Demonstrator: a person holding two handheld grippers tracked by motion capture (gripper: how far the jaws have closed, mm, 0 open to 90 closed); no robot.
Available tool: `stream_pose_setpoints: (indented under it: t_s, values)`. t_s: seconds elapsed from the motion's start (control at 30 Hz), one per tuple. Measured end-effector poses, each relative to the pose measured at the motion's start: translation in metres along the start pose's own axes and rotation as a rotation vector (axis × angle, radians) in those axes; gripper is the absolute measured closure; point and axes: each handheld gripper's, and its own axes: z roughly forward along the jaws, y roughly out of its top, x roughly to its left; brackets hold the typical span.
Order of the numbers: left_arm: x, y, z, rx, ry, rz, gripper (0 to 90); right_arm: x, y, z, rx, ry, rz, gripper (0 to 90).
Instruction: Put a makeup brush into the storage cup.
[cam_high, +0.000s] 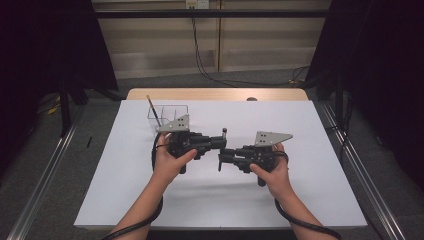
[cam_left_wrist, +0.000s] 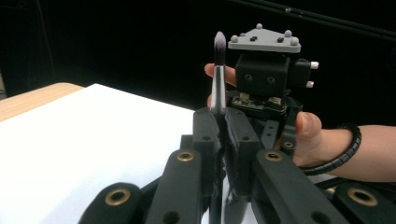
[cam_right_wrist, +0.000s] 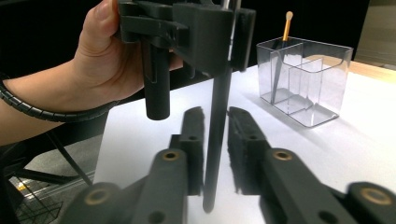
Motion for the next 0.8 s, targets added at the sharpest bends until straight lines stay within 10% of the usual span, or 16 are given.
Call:
stream_pose_setpoints:
  t_s: [0.8]
  values:
    - [0.003,-0.001,-0.021,-0.030,0.048,0.000,83.9,0.000,-0.007,-0.027,-0.020,-0.085,-0.031,9.9]
